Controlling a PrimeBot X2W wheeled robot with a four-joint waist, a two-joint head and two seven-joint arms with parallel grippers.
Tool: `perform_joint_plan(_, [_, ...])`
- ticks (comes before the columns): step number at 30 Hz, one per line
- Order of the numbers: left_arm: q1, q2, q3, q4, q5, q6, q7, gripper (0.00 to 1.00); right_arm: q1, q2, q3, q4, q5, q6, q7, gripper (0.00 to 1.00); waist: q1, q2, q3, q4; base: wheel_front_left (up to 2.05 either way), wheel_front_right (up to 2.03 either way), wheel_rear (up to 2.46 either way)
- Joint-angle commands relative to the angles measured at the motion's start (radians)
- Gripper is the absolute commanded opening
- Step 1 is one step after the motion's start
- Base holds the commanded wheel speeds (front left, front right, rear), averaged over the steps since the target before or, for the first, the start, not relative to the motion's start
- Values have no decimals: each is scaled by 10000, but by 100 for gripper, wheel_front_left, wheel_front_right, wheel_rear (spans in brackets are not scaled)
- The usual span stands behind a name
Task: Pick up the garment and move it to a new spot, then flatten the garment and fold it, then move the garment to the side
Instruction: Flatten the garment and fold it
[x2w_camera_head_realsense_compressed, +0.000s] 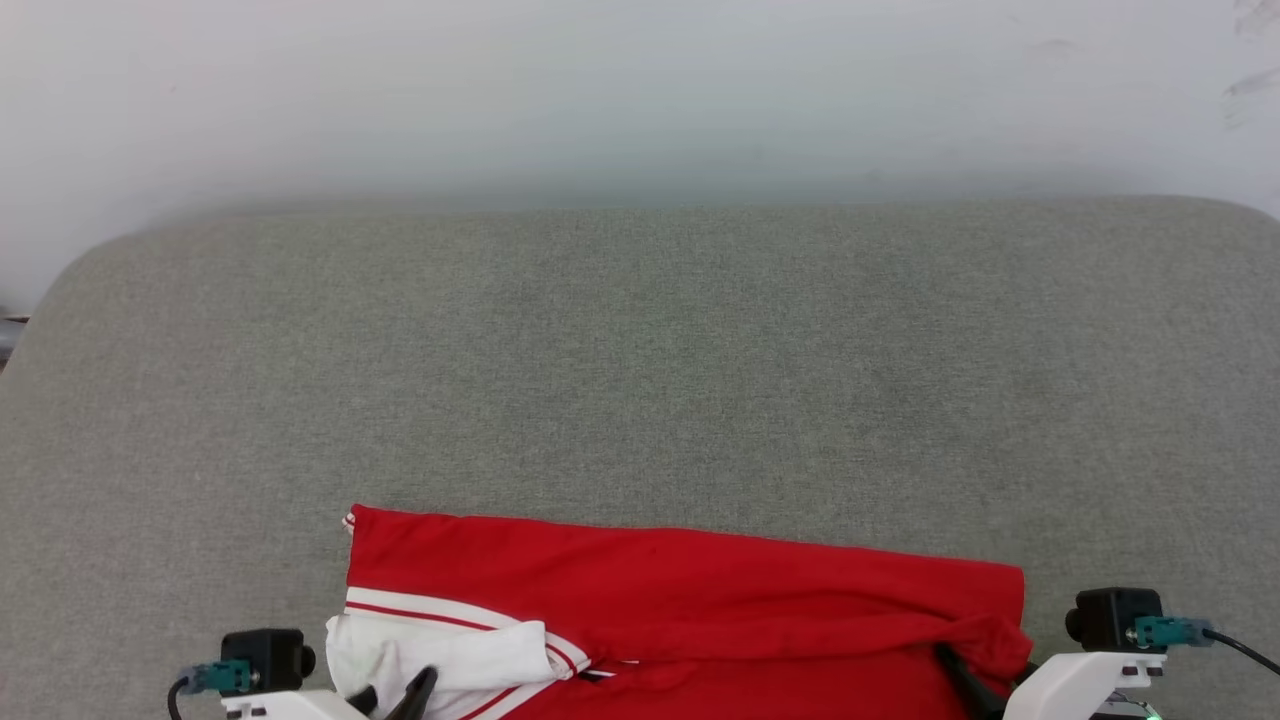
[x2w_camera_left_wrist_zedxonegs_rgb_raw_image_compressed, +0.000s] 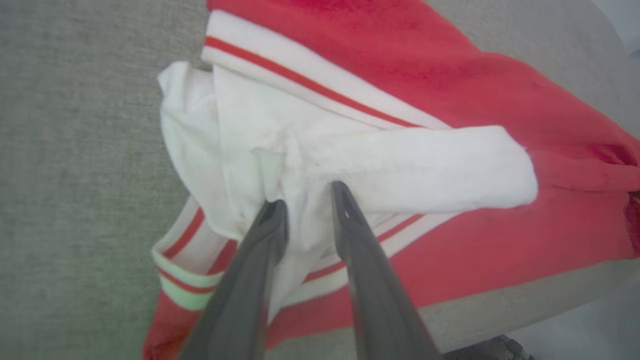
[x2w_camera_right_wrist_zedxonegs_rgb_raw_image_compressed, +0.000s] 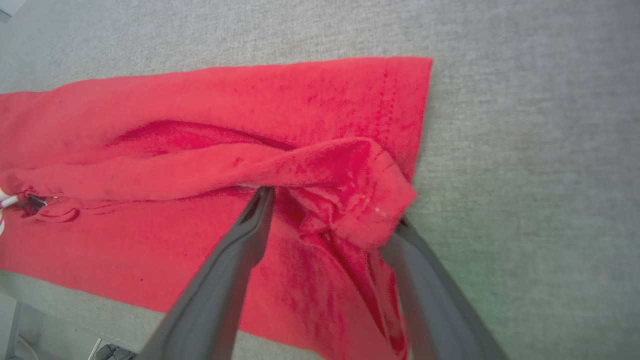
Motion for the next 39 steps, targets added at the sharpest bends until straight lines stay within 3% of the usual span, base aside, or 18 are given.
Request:
perform_joint_plan(1, [-215,-11,61,28,92,-10,-157,100,150,36,-23,-62,49,-15,-96,100,1,-1,-34,-15,0,0,0])
perform_joint_plan(4, [-498,61,46,25,691,167,-746,100,226,143,-177,-802,67,-12,-586,100,1,-1,-158,-62,0,0,0])
perform_joint_plan(10, [-718,48,224,-368,1226,433,-1609,100,387,33,-706,-1860,-192,-12,-222,100,1,-1,-268,-92,0,0,0])
perform_joint_plan(23, [-1620,-397,828,-1303,2795,919,-3586,100,135,-720,-1675,-3064,-162,-11,2983,100,1,-1,233,191,0,0,0])
perform_joint_plan(28, [-1851,-996,1326,-1752,3631,858,-3700,100,-152,-463,-1682,-2624,26,-11,3476,100,1,-1,736,591,0,0,0])
perform_joint_plan(39, [-1636,-1624,1935,-2002,4499,500,-3698,100,-252,-21,-1000,-767,450,-7,4023,100,1,-1,1264,983,0,0,0])
